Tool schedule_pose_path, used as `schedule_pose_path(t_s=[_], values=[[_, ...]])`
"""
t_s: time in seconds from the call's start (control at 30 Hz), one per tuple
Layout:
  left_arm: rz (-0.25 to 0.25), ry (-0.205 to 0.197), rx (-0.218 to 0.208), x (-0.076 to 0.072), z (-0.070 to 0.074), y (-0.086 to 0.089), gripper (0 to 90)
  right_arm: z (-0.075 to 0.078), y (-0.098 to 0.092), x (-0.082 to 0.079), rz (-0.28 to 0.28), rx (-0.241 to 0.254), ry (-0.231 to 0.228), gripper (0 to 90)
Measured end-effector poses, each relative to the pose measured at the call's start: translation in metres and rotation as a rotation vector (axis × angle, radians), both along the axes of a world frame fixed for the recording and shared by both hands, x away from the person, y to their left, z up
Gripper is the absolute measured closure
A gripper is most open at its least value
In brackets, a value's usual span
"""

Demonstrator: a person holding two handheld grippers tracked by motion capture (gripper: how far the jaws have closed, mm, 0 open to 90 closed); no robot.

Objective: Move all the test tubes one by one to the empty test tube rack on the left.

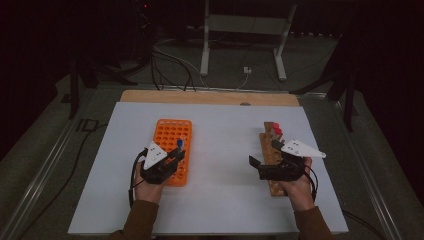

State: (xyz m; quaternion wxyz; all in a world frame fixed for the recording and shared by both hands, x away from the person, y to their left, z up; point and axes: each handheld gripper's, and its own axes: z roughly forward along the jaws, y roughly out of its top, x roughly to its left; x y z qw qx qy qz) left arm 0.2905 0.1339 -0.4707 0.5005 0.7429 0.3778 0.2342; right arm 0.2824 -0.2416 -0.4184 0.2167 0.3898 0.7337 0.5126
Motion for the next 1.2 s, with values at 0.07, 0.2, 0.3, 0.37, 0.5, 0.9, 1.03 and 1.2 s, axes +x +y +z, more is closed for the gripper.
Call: schedule_pose_path(t_s=[0.07, 0.2, 0.3, 0.37, 0.5, 0.9, 1.03, 1.2], values=[[0.003, 0.003, 0.006, 0.001, -0.003, -0.001, 77.4, 0.0, 0.0, 0.0, 0.0, 0.0, -0.002, 1.1], [0.008, 0.015, 0.023, 0.0, -0.005, -0.002, 77.4, 0.0, -0.001, 0.0, -0.001, 0.003, -0.004, 1.1], [0.015, 0.044, 0.052, 0.0, -0.01, -0.002, 77.4, -0.001, -0.002, 0.0, -0.003, 0.001, -0.002, 1.1], [0.016, 0.069, 0.086, 0.001, -0.013, -0.003, 77.5, -0.001, -0.002, 0.0, -0.003, 0.001, -0.001, 1.1], [0.02, 0.102, 0.146, 0.003, -0.018, -0.008, 77.7, -0.001, -0.002, -0.001, 0.0, -0.005, -0.001, 1.1], [0.025, 0.135, 0.191, 0.004, -0.02, -0.012, 77.1, -0.002, -0.003, 0.001, -0.001, -0.003, 0.003, 1.2], [0.036, 0.143, 0.172, 0.003, -0.02, -0.008, 66.7, -0.002, -0.003, 0.001, -0.002, 0.0, 0.006, 1.2], [0.04, 0.142, 0.15, -0.001, -0.019, -0.004, 55.5, -0.001, -0.004, 0.001, -0.003, 0.004, 0.001, 1.2]])
